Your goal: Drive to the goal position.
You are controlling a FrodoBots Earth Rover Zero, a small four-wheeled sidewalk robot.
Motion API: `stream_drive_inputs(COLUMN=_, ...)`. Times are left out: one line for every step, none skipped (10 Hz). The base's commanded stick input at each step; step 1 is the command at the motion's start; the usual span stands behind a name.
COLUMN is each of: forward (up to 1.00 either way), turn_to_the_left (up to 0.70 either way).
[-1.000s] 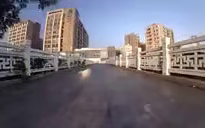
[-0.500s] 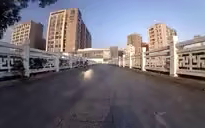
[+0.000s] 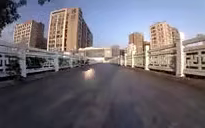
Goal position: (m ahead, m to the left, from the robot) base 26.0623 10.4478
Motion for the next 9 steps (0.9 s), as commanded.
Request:
stream_drive_inputs(forward=0.45, turn_to_the_left=0.0)
stream_drive_inputs(forward=0.45, turn_to_the_left=0.0)
stream_drive_inputs(forward=0.45, turn_to_the_left=0.0)
stream_drive_inputs(forward=0.45, turn_to_the_left=0.0)
stream_drive_inputs(forward=0.45, turn_to_the_left=0.0)
stream_drive_inputs(forward=0.45, turn_to_the_left=0.0)
stream_drive_inputs(forward=0.45, turn_to_the_left=0.0)
stream_drive_inputs(forward=0.45, turn_to_the_left=0.0)
stream_drive_inputs(forward=0.45, turn_to_the_left=0.0)
